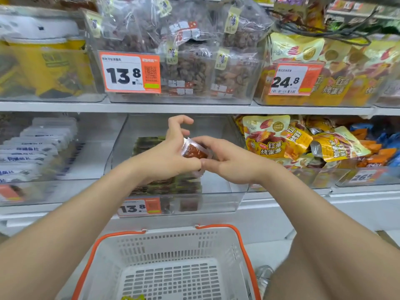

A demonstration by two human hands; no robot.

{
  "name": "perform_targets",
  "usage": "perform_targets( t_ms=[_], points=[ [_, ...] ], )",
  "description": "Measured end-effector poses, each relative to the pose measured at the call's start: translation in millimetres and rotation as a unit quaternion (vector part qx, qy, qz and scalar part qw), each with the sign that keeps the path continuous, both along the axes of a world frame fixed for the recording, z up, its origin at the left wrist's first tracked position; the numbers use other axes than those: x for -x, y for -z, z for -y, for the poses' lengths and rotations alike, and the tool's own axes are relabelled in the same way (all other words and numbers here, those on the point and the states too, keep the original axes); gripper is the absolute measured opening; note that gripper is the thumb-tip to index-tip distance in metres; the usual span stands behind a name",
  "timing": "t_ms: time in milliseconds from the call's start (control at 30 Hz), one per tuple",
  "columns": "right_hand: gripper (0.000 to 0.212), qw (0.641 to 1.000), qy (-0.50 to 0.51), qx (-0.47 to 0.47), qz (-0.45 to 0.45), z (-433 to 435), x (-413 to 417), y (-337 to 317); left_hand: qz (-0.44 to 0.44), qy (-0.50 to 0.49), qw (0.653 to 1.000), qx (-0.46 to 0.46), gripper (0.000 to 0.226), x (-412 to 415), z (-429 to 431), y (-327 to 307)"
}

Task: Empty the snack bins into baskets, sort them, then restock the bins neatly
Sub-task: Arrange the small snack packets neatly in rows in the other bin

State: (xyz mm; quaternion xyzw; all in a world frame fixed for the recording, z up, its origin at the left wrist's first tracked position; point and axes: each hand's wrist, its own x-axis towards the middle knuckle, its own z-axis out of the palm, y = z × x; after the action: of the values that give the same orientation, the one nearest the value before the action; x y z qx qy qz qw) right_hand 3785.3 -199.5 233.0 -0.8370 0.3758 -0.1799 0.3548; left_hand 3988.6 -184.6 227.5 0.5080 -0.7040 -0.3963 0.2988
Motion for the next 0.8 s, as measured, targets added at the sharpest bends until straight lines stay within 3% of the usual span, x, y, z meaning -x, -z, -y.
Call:
perform_targets(
  t_ms=[167, 300, 400, 500, 633, 800],
  points=[
    [0.045, 0.996, 0.067, 0.026, -0.044, 14.9, -2.1, 12.6, -0.016, -0.040, 0.999, 0.013, 0.081, 1.6, 24.1, 15.4],
    [0.060, 0.965, 0.190, 0.111, -0.144, 35.8, -7.1, 22.1, 0.186, -0.010, 0.982, 0.019, 0.085, -2.0, 43.9, 44.2],
    [0.040, 0.943, 0.257, 0.129, -0.169, 57.6, -12.3, 24.0, 0.318, 0.007, 0.946, 0.056, 0.071, 3.6, 65.5, 61.6],
    [0.026, 0.925, 0.263, 0.128, -0.241, 81.8, -20.9, 27.2, 0.400, 0.008, 0.913, 0.077, 0.072, 2.8, 92.7, 75.3],
    [0.047, 0.901, 0.281, 0.123, -0.306, 113.8, -32.1, 60.1, 0.449, 0.005, 0.893, 0.029, 0.079, -11.3, 114.0, 100.0],
    [0.058, 0.892, 0.319, 0.086, -0.308, 153.1, -46.6, 96.0, 0.443, -0.008, 0.895, 0.056, 0.081, -14.6, 119.6, 115.8]
  ],
)
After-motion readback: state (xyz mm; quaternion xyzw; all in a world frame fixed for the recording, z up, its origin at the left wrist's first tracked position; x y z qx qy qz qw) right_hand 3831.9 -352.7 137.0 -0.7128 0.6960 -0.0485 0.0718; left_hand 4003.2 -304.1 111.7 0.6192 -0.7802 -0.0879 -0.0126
